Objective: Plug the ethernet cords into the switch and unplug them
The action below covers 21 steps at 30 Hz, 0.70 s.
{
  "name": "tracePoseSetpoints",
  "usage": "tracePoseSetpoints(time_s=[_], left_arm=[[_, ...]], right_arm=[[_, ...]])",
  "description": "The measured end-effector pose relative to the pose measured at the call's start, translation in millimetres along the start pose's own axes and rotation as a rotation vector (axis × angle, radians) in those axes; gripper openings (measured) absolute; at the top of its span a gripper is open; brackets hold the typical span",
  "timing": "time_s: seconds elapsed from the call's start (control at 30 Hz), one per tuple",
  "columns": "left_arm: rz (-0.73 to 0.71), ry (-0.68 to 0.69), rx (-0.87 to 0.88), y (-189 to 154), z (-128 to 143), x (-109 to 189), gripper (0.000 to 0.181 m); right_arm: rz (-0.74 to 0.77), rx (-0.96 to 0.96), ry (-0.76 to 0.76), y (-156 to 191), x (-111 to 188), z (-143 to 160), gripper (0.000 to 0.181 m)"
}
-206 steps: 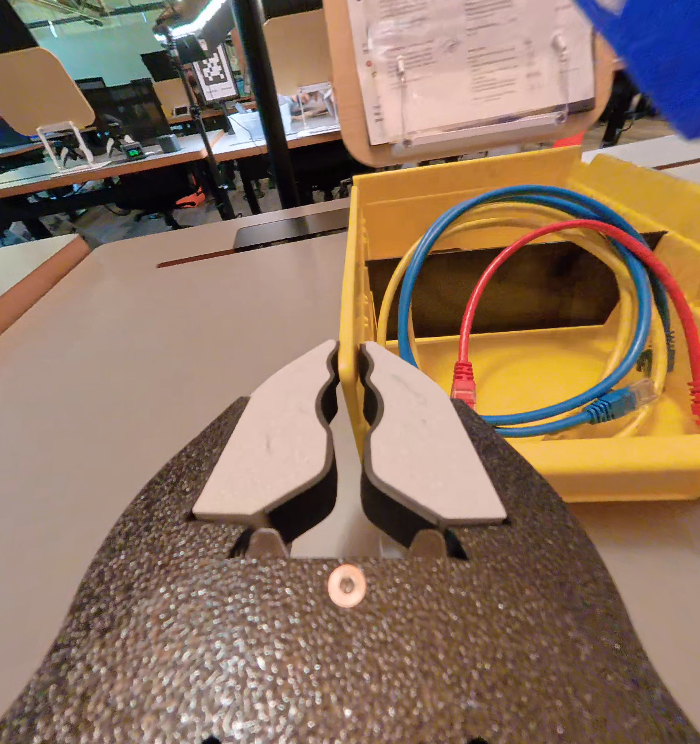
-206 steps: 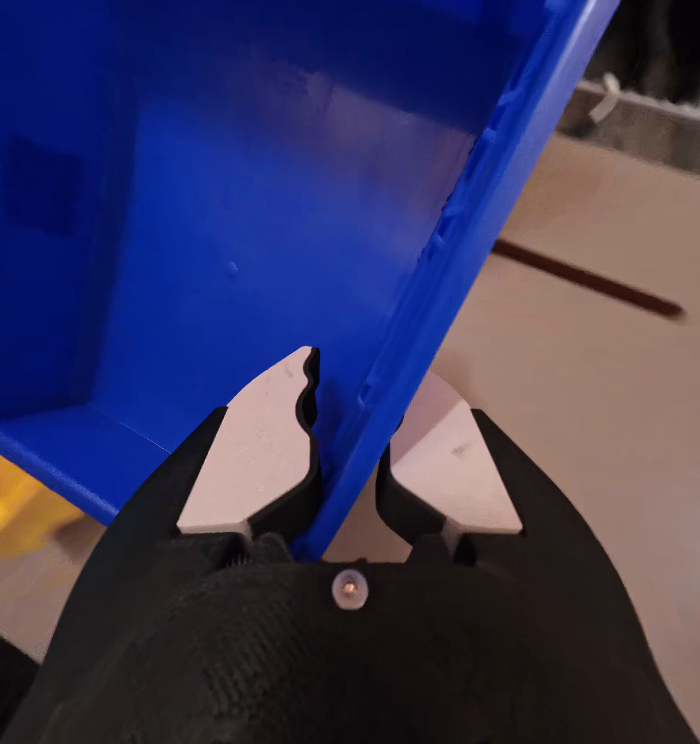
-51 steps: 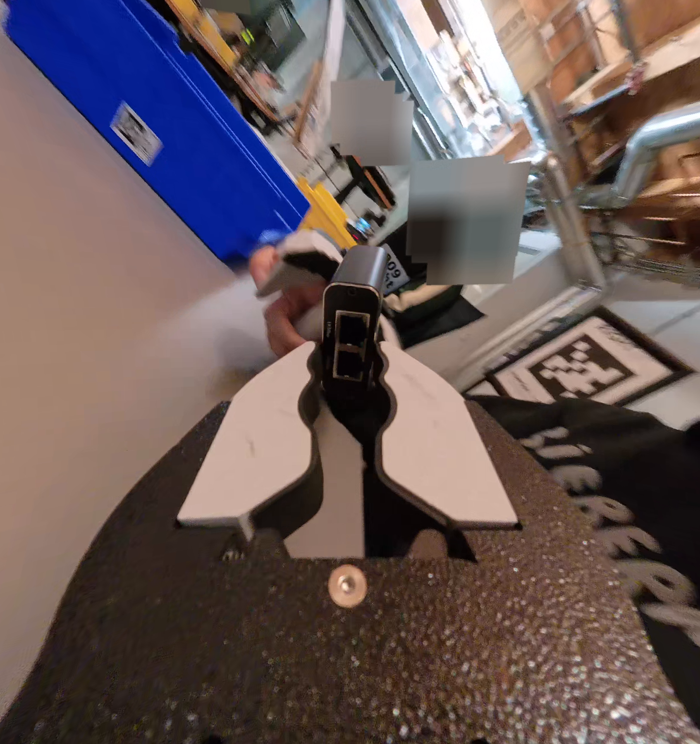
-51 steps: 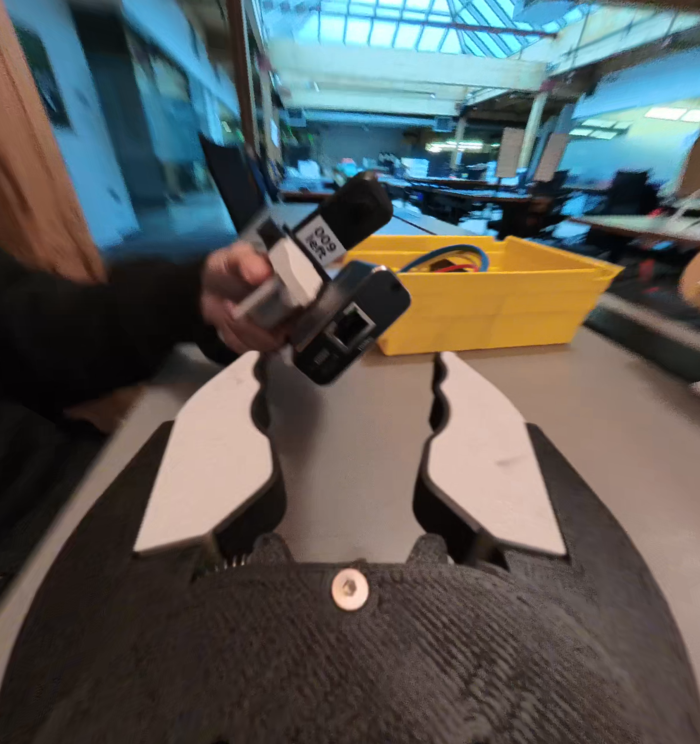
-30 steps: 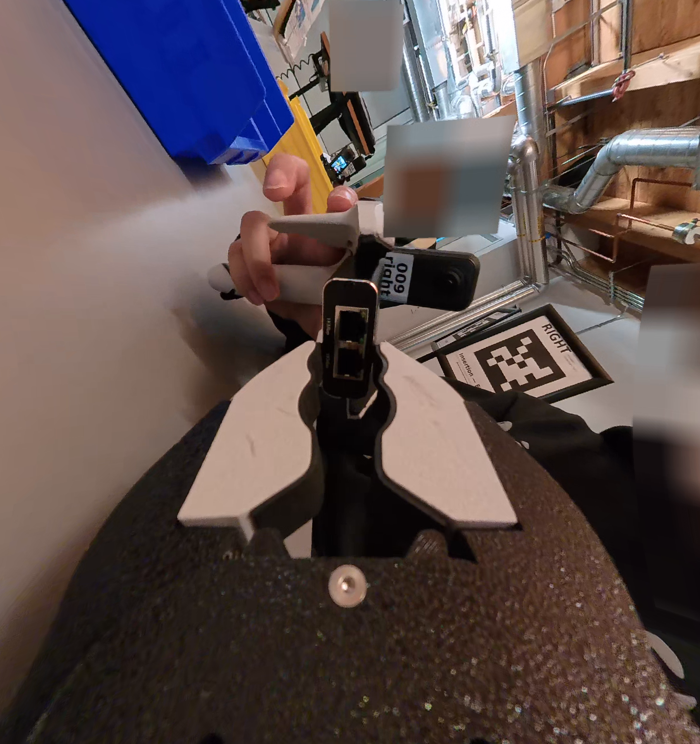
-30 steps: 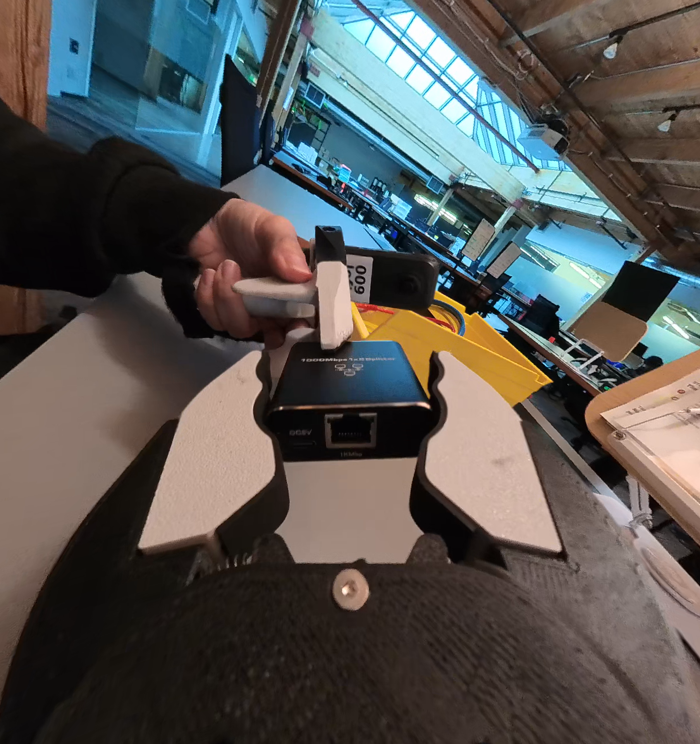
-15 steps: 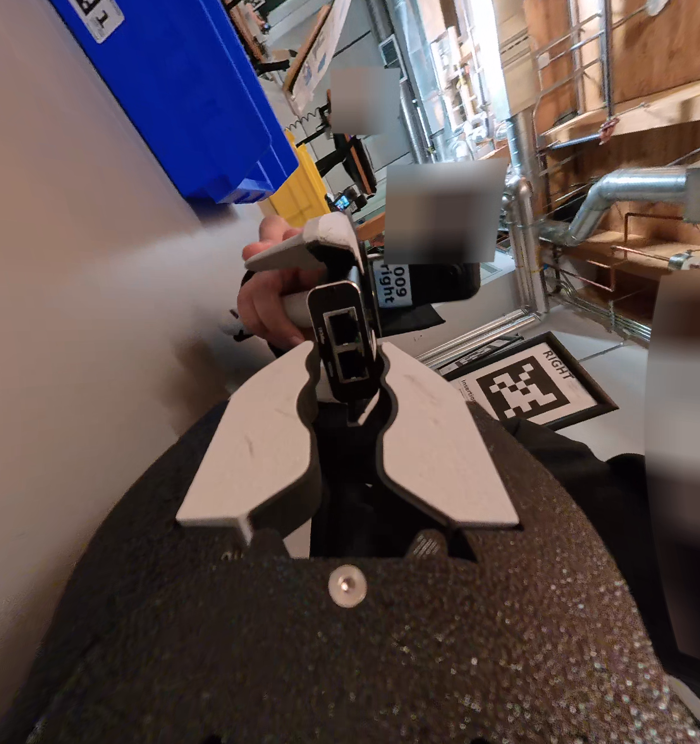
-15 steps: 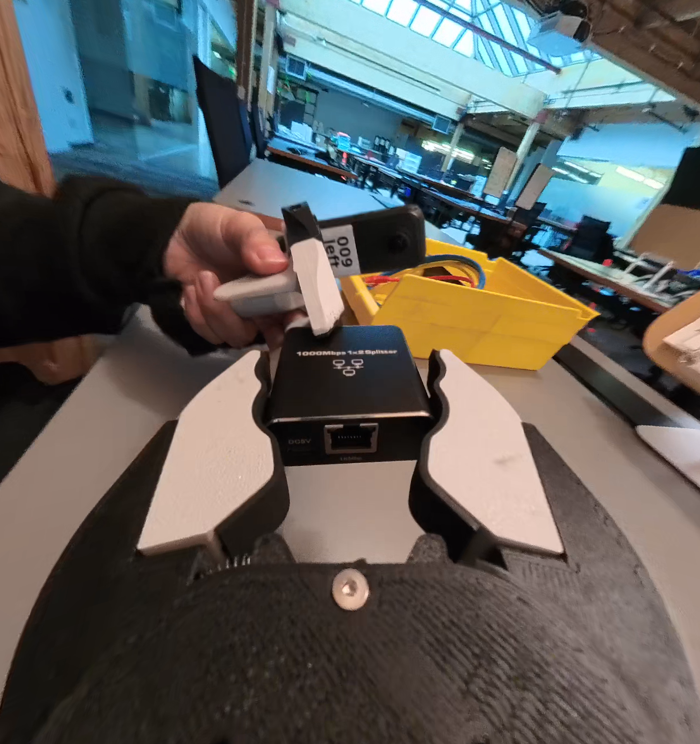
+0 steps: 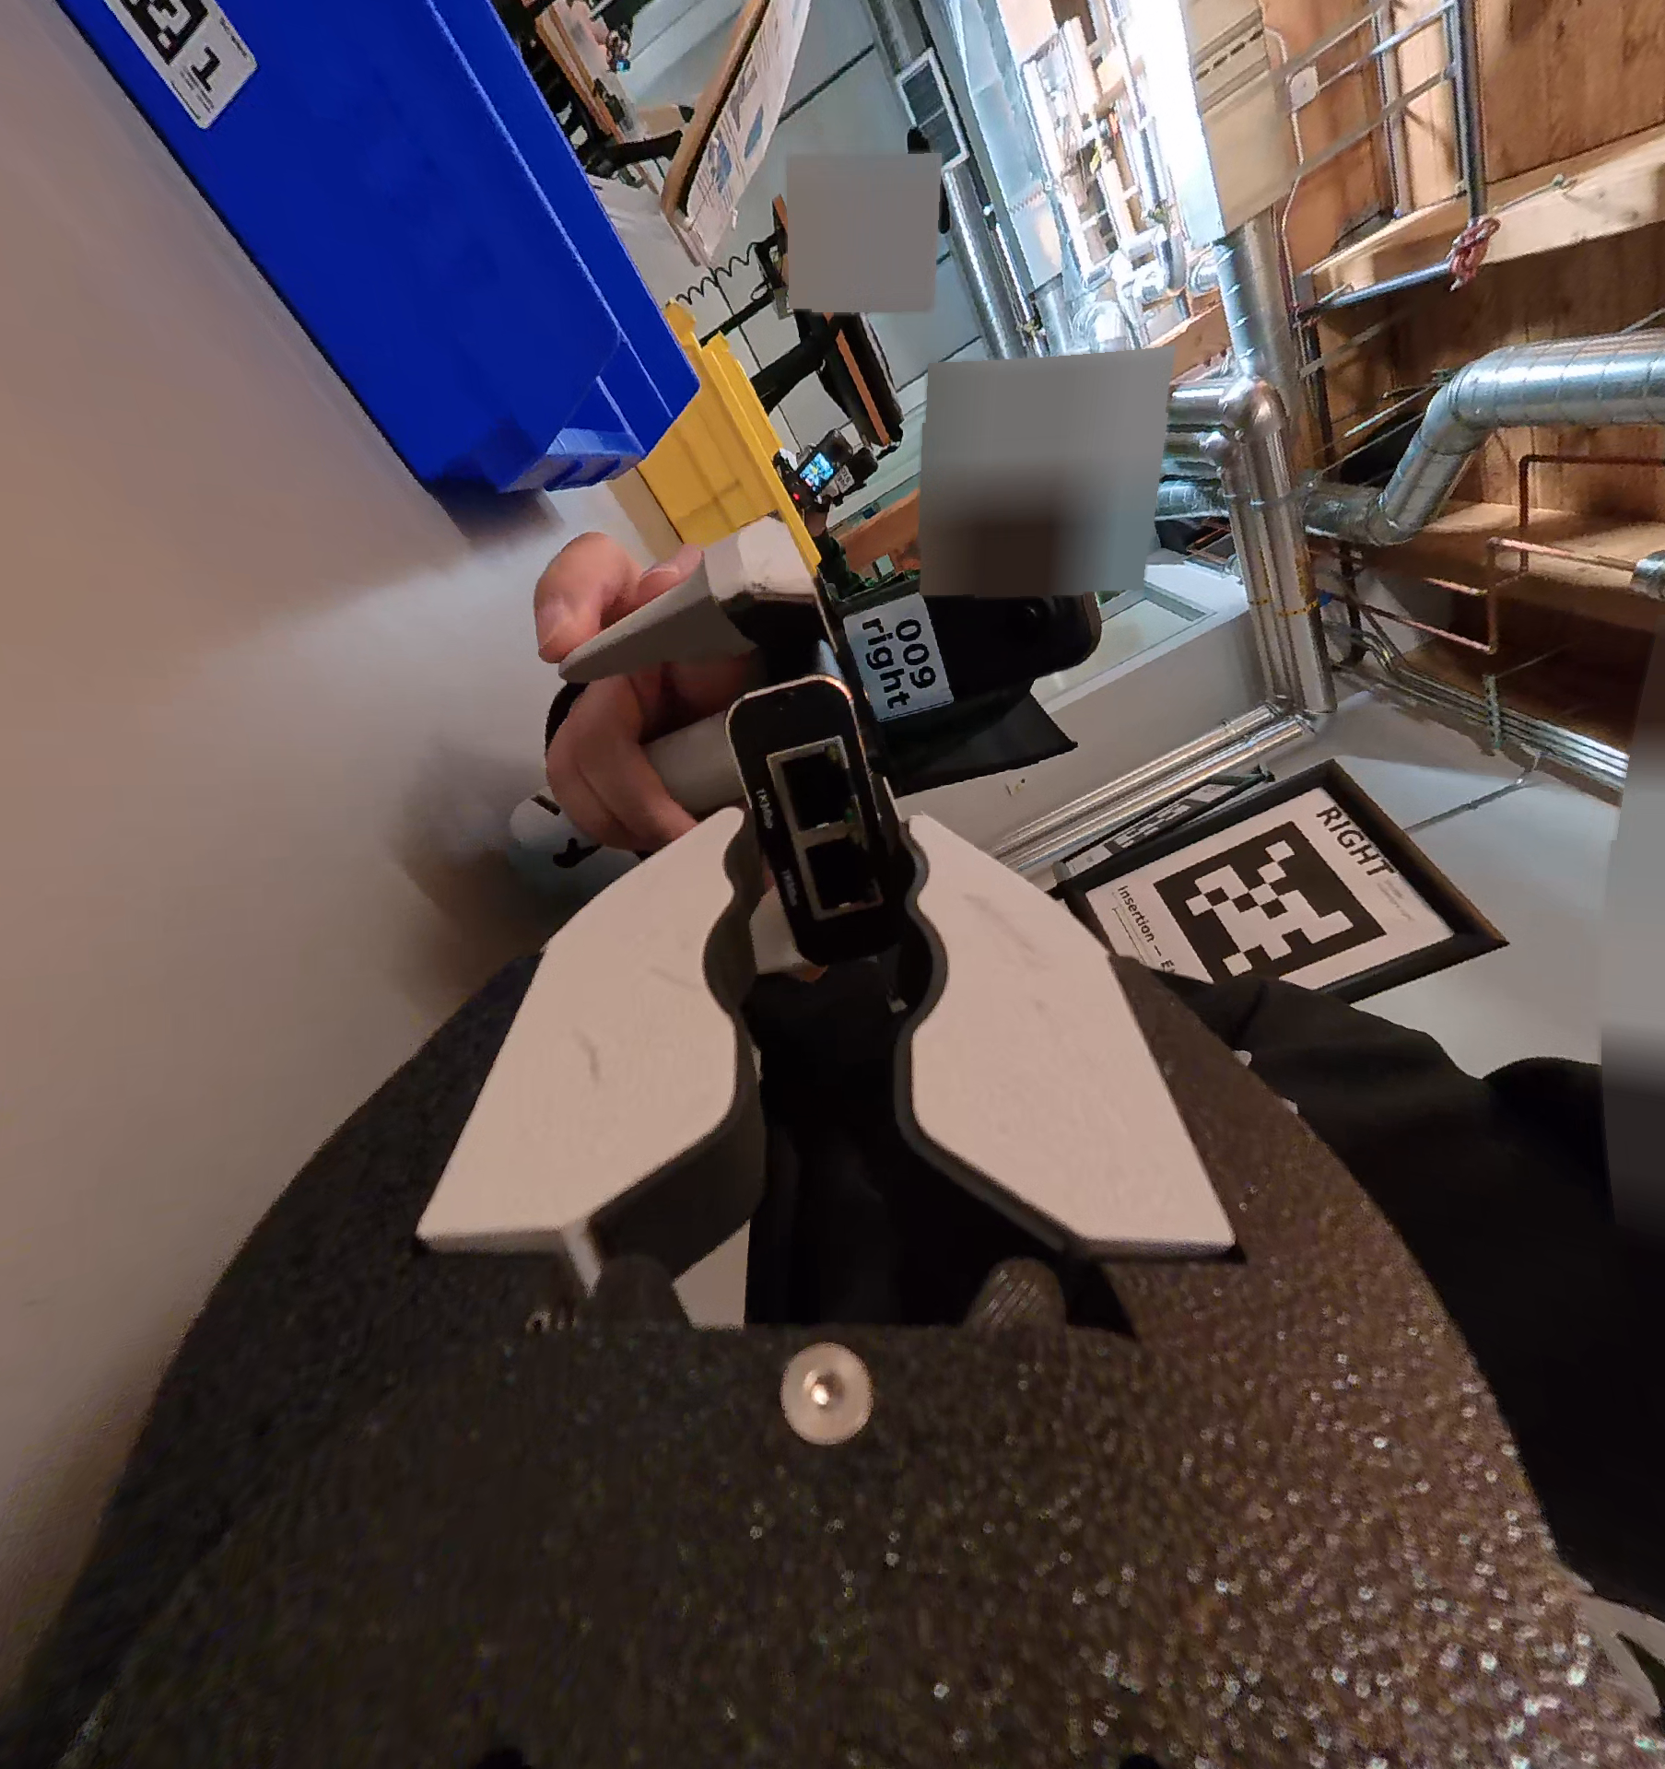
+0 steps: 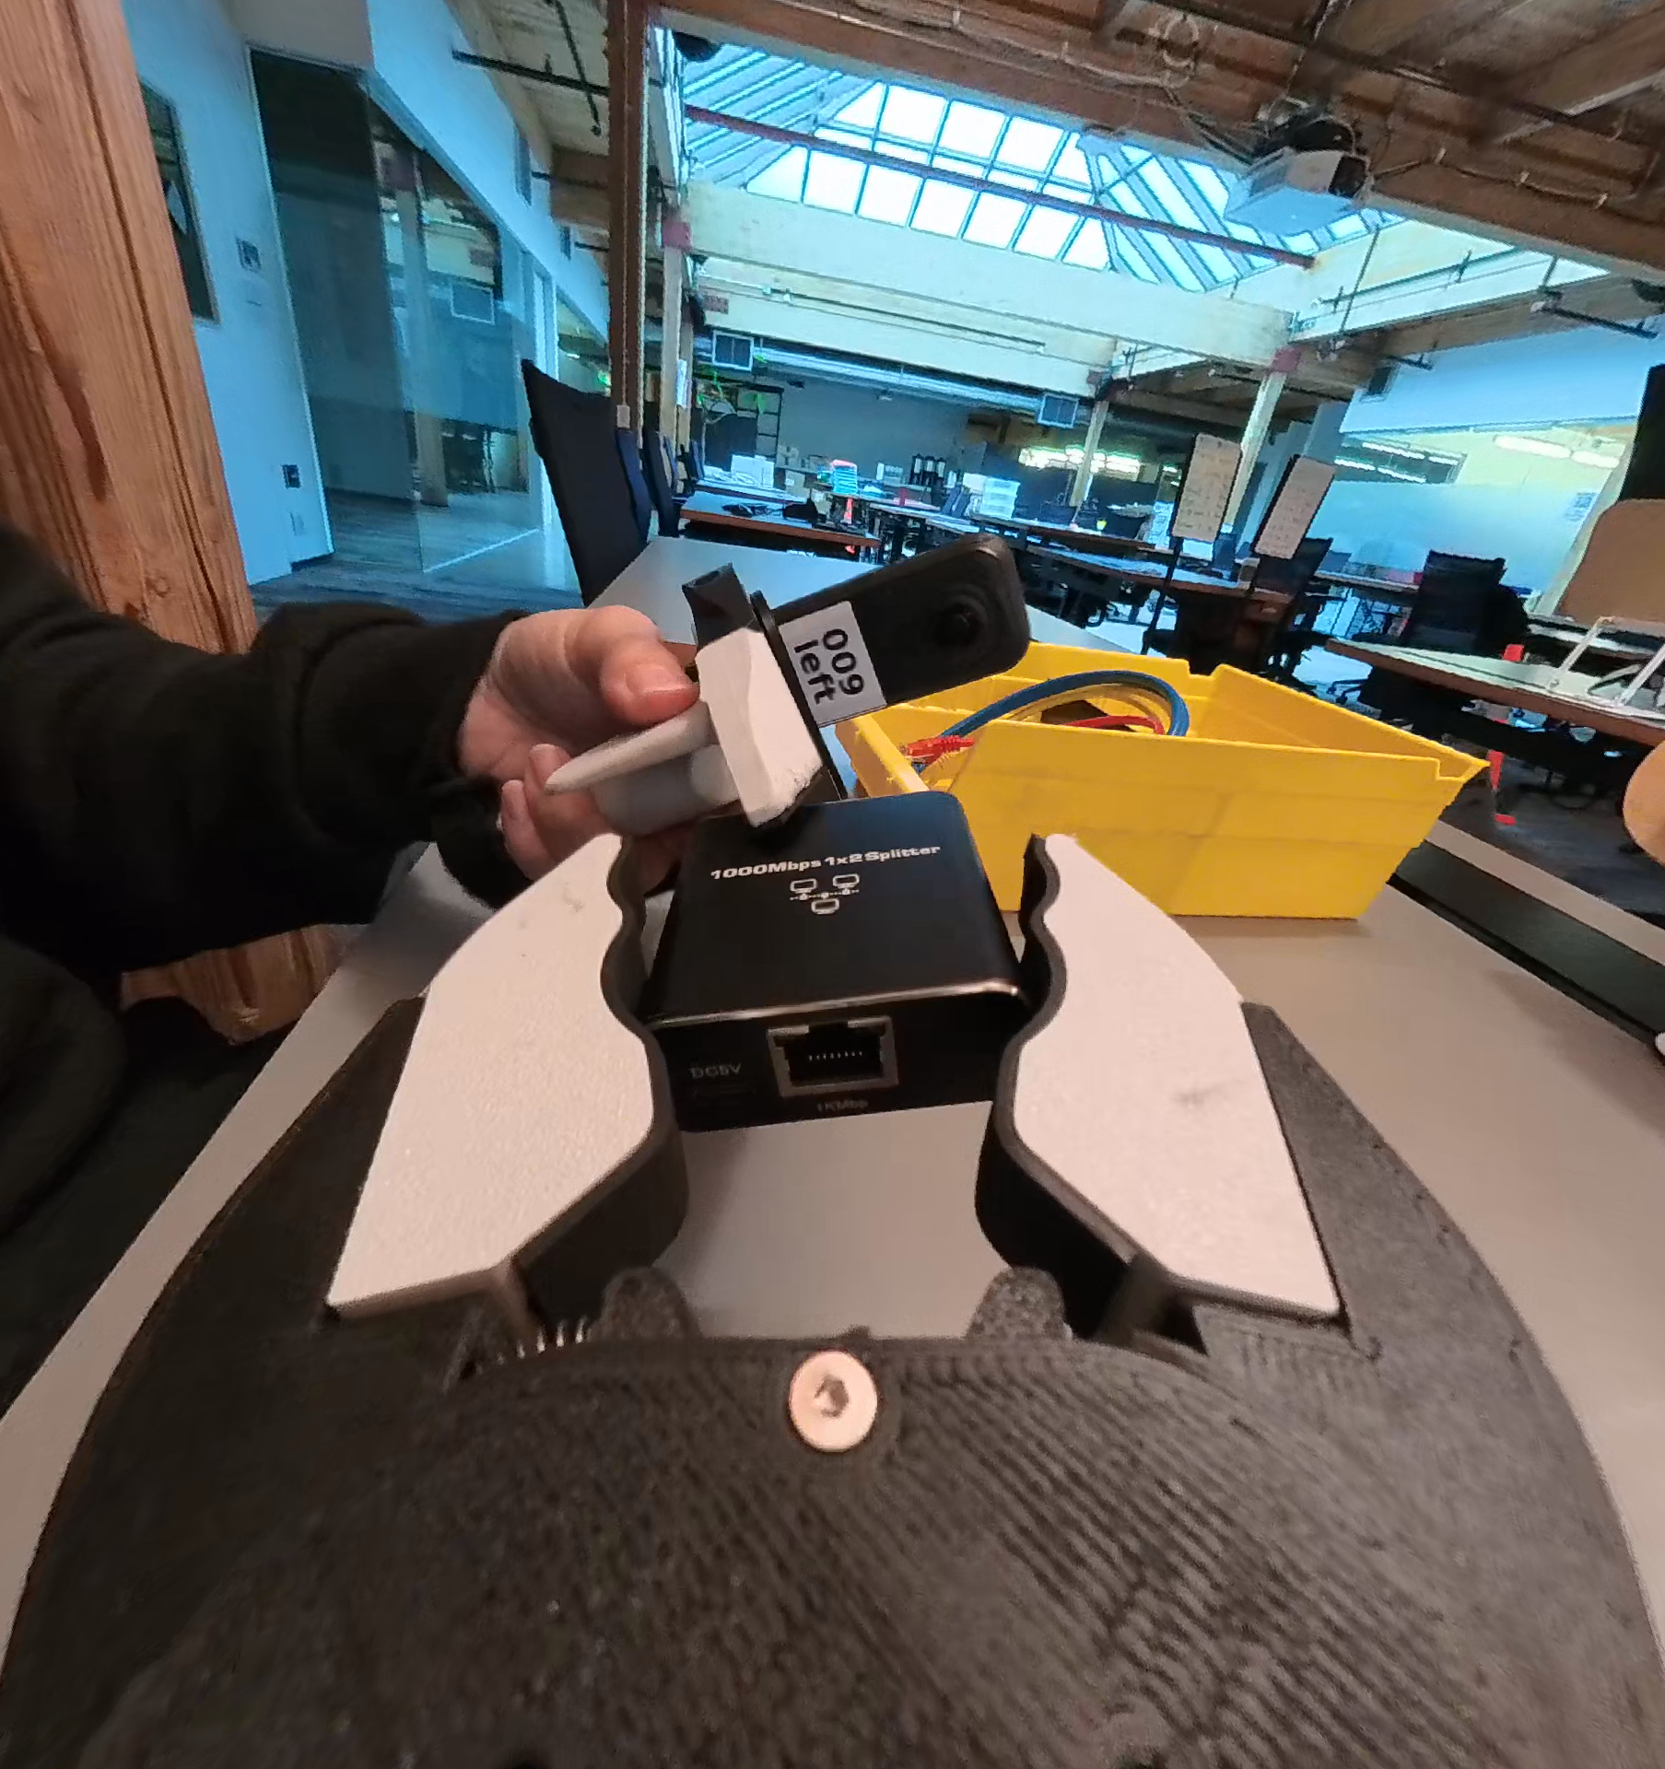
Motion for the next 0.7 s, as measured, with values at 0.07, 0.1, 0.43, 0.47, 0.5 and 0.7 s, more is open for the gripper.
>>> tracePoseSetpoints(time_s=[0.07,0.1,0.43,0.47,0.5,0.7], left_arm=[[0.006,-0.012,0.028,0,0,0,0.025],[0.009,-0.019,0.042,0,-1,0,0.025],[0.013,-0.026,0.008,0,0,0,0.028],[0.006,-0.020,-0.013,0,0,0,0.029],[-0.008,-0.023,-0.030,0,0,0,0.030],[-0.038,0.074,-0.061,5,9,-3,0.041]], right_arm=[[0.008,0.010,0.002,1,0,1,0.076],[0.015,0.019,0.000,1,-1,0,0.076],[0.033,0.027,0.067,1,0,-2,0.076],[0.023,0.014,0.066,1,0,-2,0.076],[0.023,0.018,0.069,2,1,-1,0.076],[0.008,0.072,0.126,6,-4,6,0.076]])
Point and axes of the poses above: each gripper's, where its closed fingertips meet, x back along the fingers, z out of its underside, y = z × x across the jaws, the point moved 8 cm from there along x, back along the fingers, and after that the axes turned 14 degrees about -y, right-handed, at the moved point
